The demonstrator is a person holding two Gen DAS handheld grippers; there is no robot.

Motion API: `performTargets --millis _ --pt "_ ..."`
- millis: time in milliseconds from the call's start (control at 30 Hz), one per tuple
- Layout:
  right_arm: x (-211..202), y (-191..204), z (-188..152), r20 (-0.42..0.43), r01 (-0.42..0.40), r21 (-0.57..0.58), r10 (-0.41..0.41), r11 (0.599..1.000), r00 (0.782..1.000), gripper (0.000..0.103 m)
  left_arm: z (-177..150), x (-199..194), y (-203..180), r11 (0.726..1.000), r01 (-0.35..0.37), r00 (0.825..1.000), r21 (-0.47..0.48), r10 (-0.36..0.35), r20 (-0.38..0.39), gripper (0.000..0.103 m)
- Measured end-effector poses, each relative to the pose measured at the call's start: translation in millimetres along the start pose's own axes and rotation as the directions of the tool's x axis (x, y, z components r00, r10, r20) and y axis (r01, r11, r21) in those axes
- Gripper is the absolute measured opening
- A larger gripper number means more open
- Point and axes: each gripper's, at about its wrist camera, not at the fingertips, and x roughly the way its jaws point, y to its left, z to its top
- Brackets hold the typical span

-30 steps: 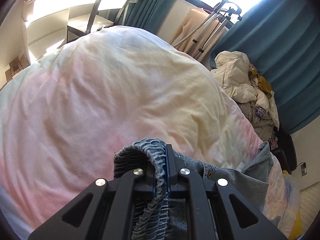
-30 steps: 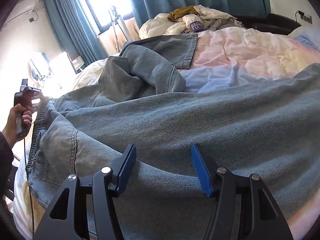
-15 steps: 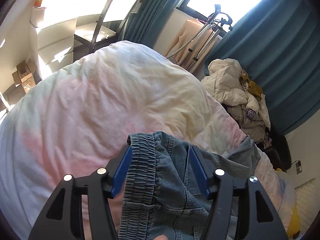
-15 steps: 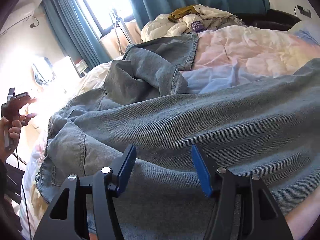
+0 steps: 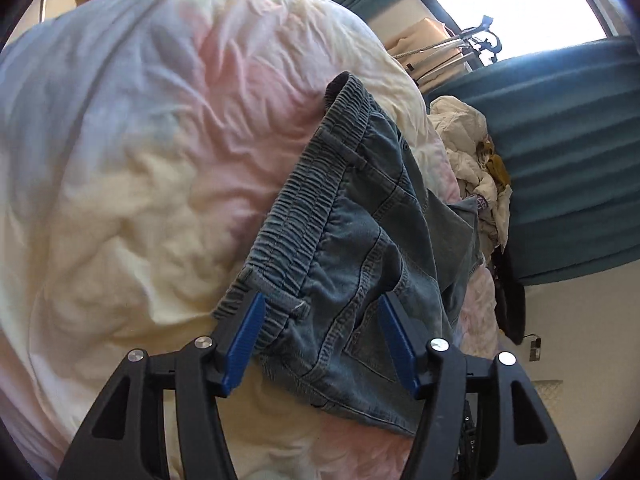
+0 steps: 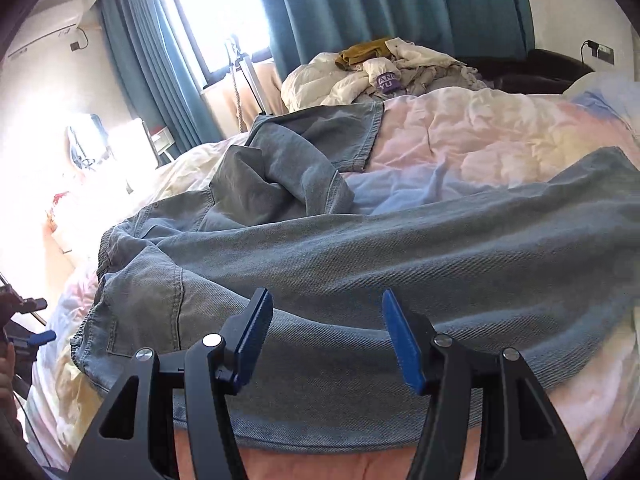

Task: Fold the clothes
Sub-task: 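Pull the waistband away to straighten the jeans with the left gripper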

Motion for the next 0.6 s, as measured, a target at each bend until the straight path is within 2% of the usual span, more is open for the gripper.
performTargets --millis 200,300,467,600 --pt "-22 -15 1 0.005 0.009 0.055 -0.009 0.998 1.000 0.058 -30 29 34 0.994 0.020 0.994 -0.111 -0.032 -0.108 0.061" --pt "-21 -19 1 -0.005 0.020 0.073 -0.020 0.997 1.000 0.058 -36 43 32 0.995 -0.002 0.992 -0.102 -0.011 -0.125 0.061" --pt "-11 -24 0 -0.032 0.021 0.107 -0.018 0.994 0.999 0.058 -41 63 29 0.994 0.004 0.993 -0.111 -0.018 -0.119 0.061" --pt "-2 -26 1 -0.048 0.015 0.130 -0.008 0.991 0.999 0.058 -41 69 31 0.991 0.003 0.996 -0.134 -0.015 -0.082 0.061"
